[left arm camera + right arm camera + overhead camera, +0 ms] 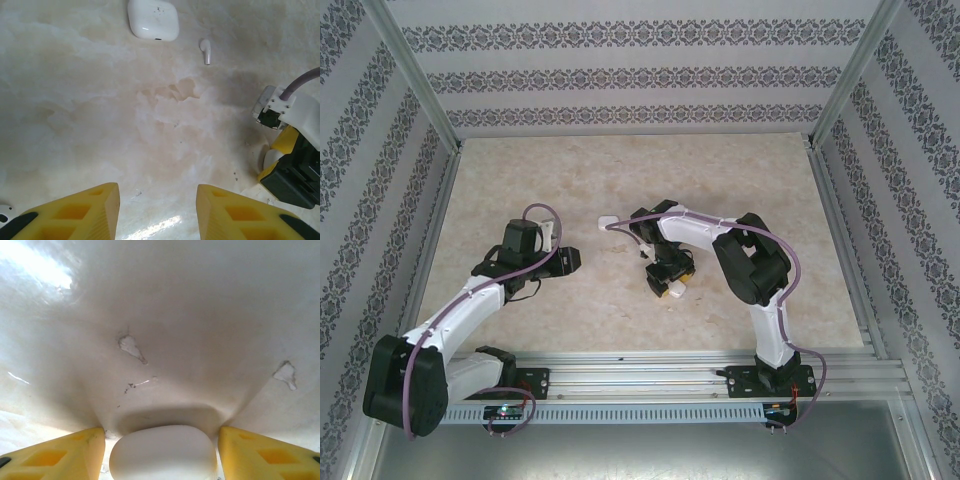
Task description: Insert wireless bluetooth earbuds into charging case
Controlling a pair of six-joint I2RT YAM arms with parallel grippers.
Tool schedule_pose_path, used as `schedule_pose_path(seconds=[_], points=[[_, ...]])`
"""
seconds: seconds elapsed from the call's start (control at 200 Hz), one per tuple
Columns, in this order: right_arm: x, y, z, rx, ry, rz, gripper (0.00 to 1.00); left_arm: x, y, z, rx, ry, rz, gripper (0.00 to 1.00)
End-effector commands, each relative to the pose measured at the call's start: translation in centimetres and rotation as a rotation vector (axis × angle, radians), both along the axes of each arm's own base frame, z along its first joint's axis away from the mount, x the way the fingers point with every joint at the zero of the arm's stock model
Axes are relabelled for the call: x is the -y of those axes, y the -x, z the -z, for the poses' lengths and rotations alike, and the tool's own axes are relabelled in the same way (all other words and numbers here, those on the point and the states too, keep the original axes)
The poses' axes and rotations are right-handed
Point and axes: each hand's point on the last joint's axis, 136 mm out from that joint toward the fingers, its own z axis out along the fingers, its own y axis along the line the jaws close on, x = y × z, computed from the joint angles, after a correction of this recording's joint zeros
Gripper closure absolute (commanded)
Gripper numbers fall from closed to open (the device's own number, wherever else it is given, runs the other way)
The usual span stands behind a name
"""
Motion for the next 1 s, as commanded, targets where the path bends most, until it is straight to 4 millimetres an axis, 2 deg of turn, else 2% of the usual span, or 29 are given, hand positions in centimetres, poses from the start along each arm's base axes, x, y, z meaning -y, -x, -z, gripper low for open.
schedule_pose_path(seconds=[0.0,0.245,0.61,0.774,0.994], points=[[0.1,2.4,0.6,-0.098,-0.004,0.047,0.38,-0.4,0.4,0.1,-0.001,-0.009,-0.007,0.56],[-0.1,3.1,1.0,-0.132,-0.013,0.081,0.42,-0.1,0.4,-0.3,0.023,0.013,0.003,0.57],[-0.6,3.4,-0.1,-0.111,-0.056,0.145,0.47,0.2,0.6,-1.2,0.069,0.033,0.02,0.57],[-1.5,2.8,-1.1,-0.073,-0.113,0.213,0.47,0.7,0.6,-2.1,0.118,0.067,0.049,0.57],[-3.0,1.0,-3.5,0.007,-0.246,0.35,0.49,1.7,0.6,-4.7,0.241,0.123,0.103,0.57]])
